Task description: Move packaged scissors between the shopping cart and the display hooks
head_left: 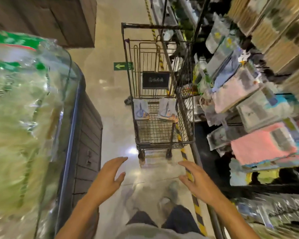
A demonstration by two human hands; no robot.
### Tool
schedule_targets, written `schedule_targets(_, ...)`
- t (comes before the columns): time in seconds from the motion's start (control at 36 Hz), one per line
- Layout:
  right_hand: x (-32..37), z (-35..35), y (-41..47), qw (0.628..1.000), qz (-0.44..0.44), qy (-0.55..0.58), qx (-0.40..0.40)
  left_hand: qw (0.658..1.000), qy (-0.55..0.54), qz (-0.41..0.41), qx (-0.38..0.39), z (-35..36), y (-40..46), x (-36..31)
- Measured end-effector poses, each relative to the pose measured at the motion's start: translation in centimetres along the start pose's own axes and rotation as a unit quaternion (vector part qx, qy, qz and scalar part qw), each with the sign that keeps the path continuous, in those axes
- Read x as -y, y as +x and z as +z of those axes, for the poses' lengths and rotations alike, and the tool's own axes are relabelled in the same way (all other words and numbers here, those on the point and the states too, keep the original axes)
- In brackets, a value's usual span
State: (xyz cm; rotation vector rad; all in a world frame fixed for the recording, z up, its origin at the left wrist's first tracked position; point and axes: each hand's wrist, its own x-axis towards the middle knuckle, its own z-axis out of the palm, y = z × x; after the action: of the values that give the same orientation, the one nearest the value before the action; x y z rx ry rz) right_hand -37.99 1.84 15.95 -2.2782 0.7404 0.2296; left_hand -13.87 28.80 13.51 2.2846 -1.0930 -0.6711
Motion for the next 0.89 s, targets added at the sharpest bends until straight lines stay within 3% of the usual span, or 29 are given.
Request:
schedule_targets(0.5, -5.5, -7.4, 17.9, 0.998, 0.013, 0.022, 0.062, 0.998, 0.031, -0.05, 0.015, 0.3, 17.3, -6.7)
schedule_targets(0.89, -6.9, -10.6, 26.0, 0.992, 0.076, 0.032, 0.094, 0.994, -0.01, -0.073, 0.074, 2.8, 27.5, -5.7)
